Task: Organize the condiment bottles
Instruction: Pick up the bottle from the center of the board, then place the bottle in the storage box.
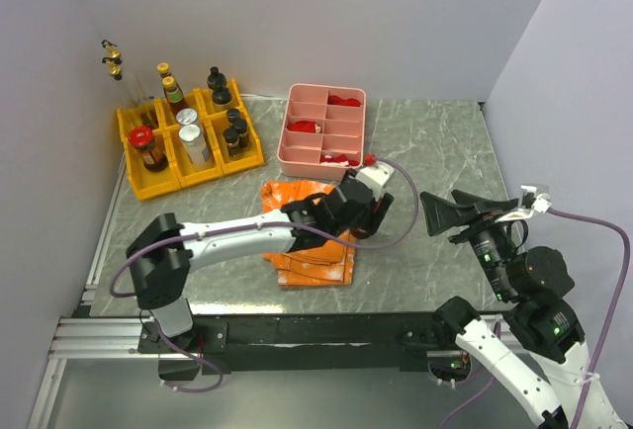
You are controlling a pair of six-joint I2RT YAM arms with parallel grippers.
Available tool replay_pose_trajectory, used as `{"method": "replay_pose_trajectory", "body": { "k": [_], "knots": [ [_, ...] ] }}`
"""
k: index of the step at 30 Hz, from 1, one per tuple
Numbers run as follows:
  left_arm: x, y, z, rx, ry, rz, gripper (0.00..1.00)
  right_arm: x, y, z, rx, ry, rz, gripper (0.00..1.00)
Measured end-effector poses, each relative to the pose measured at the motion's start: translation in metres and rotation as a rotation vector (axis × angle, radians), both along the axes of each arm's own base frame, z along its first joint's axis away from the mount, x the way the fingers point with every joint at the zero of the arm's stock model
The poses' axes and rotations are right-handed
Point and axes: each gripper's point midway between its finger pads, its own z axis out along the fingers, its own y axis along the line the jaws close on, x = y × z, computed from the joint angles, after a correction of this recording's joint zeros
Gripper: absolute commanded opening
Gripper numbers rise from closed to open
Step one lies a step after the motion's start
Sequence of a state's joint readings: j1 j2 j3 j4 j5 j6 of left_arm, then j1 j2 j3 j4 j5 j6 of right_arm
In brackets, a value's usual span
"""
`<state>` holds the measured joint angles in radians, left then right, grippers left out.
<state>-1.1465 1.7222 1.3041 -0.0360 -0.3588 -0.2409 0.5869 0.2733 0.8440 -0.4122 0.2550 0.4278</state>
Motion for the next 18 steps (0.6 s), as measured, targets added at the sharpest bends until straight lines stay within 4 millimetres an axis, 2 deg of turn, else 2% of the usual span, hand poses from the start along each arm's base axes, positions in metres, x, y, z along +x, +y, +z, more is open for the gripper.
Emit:
{"method": "replay_pose_trajectory", "body": {
  "k": [4,8,12,14,17,18],
  "knots": [
    [0.013,0.025,0.032,-0.061,-0.016,0.083,0.01,0.004,0.008,-0.007,-0.017,0.023,0.024,1.0],
    [0.036,0.069,0.06,-0.115,-0.024,0.212,0.01,0.006,0.014,-0.018,-0.032,0.043,0.047,1.0],
    [0.077,0.14,0.073,-0.165,-0.019,0.402,0.01,0.007,0.019,-0.026,-0.036,0.055,0.068,1.0],
    [0.098,0.191,0.072,-0.17,-0.033,0.541,0.01,0.007,0.022,-0.032,-0.039,0.066,0.083,1.0],
    [0.114,0.26,0.068,-0.148,-0.067,0.728,0.01,0.008,0.027,-0.038,-0.04,0.077,0.101,1.0],
    [0.117,0.278,0.067,-0.144,-0.075,0.774,0.01,0.008,0.028,-0.04,-0.04,0.079,0.107,1.0]
  ]
}}
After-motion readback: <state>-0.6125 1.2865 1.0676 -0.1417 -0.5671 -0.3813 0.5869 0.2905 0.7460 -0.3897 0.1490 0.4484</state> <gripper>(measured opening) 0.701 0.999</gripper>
